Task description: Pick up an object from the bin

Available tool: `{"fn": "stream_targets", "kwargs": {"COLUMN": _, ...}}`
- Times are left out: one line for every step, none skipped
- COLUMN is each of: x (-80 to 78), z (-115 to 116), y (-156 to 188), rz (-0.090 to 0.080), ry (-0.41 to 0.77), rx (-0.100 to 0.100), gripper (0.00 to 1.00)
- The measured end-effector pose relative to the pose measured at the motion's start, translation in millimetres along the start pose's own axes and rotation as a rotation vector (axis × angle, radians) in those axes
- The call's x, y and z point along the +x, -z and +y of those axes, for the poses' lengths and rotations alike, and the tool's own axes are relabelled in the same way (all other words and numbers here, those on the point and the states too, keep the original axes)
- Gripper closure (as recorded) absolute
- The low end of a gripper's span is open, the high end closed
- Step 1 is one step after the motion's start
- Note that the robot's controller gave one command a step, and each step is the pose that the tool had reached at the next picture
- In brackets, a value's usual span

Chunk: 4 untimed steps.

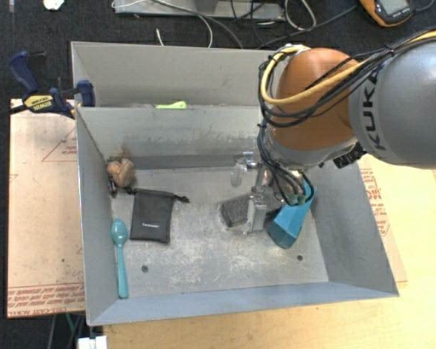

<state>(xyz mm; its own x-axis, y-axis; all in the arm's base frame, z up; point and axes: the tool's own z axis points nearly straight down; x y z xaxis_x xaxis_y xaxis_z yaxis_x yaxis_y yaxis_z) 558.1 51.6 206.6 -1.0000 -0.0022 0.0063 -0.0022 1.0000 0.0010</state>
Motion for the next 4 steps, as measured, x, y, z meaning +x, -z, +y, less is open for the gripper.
{"fn": "stream_targets", "kwargs": {"x": -1.7, "z": -0.4, "y": 3.8, "rz": -0.007, "ry": -0.001, "rx": 0.0, "gripper": 0.0}}
{"fn": "stream_targets", "kwargs": {"x": -27.0, "z": -39.2, "y": -64.8, "rz": -0.011, "ry": 0.146, "rx": 0.0, "gripper": 0.0}}
{"fn": "stream_targets", "kwargs": {"x": -39.4, "z": -79.3, "y": -140.2, "rz": -0.014, "ry": 0.344, "rx": -0.001, "gripper": 0.0}}
{"fn": "stream_targets", "kwargs": {"x": -43.3, "z": -77.4, "y": -136.1, "rz": -0.018, "ry": 0.251, "rx": -0.001, "gripper": 0.0}}
